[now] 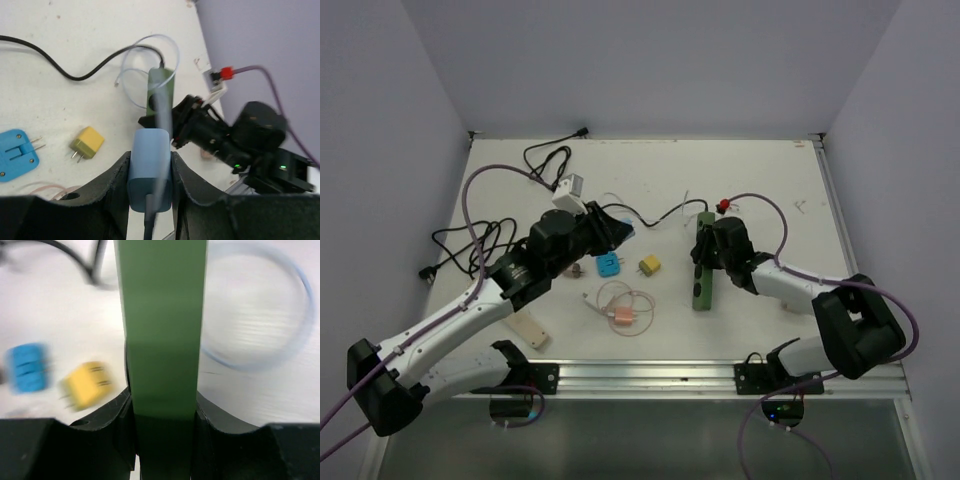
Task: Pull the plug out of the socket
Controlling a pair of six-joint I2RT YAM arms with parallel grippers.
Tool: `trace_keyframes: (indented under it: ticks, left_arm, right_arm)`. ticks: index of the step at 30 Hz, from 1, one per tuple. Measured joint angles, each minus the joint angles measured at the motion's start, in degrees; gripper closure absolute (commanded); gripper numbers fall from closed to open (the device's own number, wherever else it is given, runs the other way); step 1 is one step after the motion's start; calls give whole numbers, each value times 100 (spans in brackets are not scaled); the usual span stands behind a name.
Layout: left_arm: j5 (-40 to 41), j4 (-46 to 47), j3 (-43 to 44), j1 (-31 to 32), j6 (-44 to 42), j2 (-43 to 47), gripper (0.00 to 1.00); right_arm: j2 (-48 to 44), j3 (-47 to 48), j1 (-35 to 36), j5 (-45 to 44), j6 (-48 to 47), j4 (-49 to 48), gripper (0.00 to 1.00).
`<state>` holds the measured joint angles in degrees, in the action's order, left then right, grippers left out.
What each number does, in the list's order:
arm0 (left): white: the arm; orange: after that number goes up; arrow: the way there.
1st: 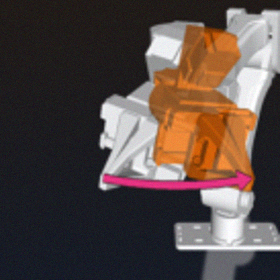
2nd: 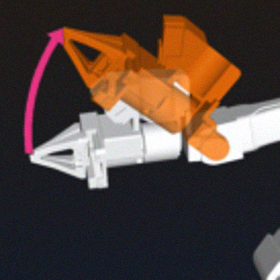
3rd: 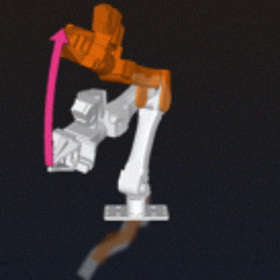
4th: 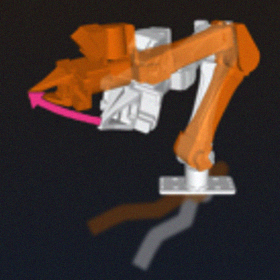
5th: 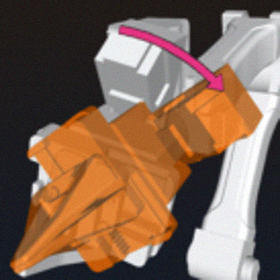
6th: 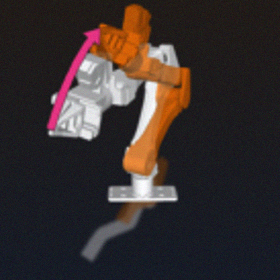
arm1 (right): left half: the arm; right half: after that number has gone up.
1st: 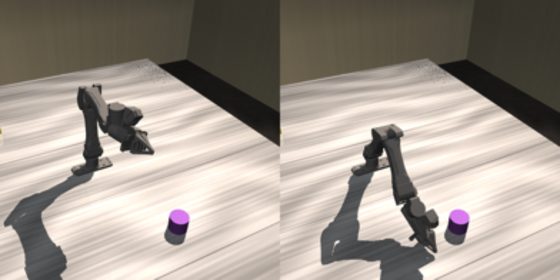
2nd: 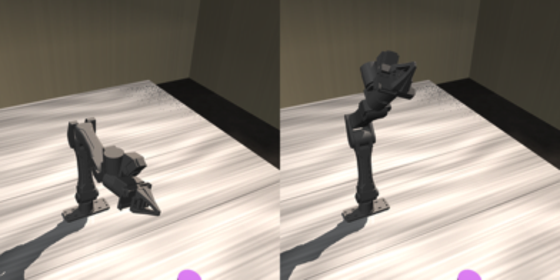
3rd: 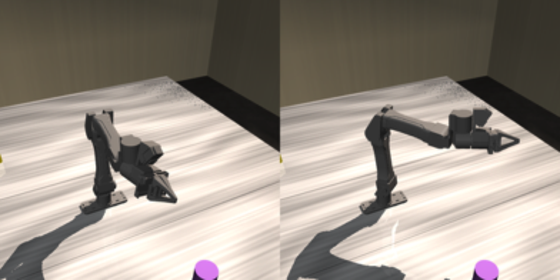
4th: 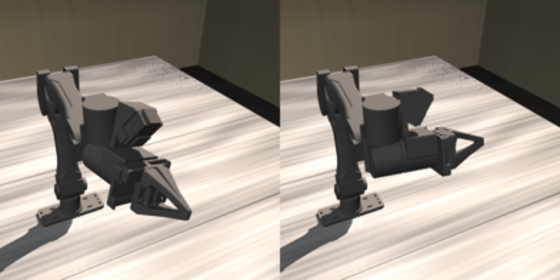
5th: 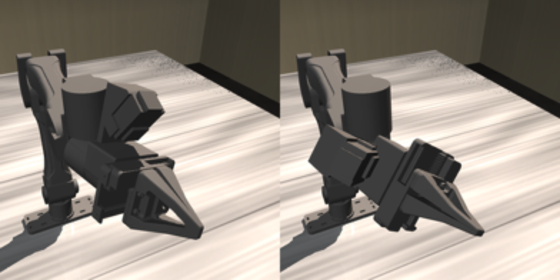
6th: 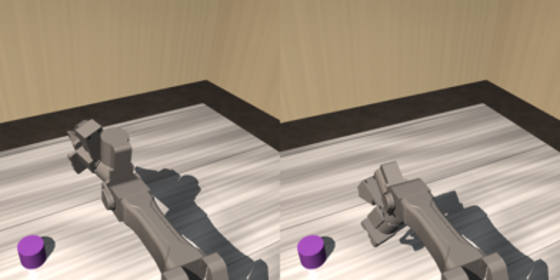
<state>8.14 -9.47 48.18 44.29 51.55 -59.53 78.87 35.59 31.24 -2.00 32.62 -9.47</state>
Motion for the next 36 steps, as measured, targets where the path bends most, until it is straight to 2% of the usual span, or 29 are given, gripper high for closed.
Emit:
trace_keyframes:
  ticks: [3, 7, 13, 17, 25, 29, 36]
  left_arm:
    - [2, -13, 236, -63, -13, 295, 100]
    - [-2, -17, 332, -87, -22, 400, 100]
    - [-50, -221, 302, -190, -164, 166, 100]
    - [-50, -251, -11, -219, -177, 144, 100]
    - [-267, -264, -216, -262, -424, -337, 100]
    - [-345, -352, -4, -262, -608, -671, 100]
    - [-343, -636, -22, -262, -920, -813, 94]
  right_arm:
    - [155, -205, -374, -662, 48, 501, 100]
    - [90, -258, -306, -748, 48, 654, 100]
    - [-402, -258, -275, -557, -39, 645, 100]
    - [-708, -256, -275, -284, -221, 647, 100]
    - [-833, -256, -275, 367, -540, 649, 100]
    - [-1019, -256, -275, 411, -629, 739, 100]
    - [-1373, -256, -275, 273, -728, 935, 100]
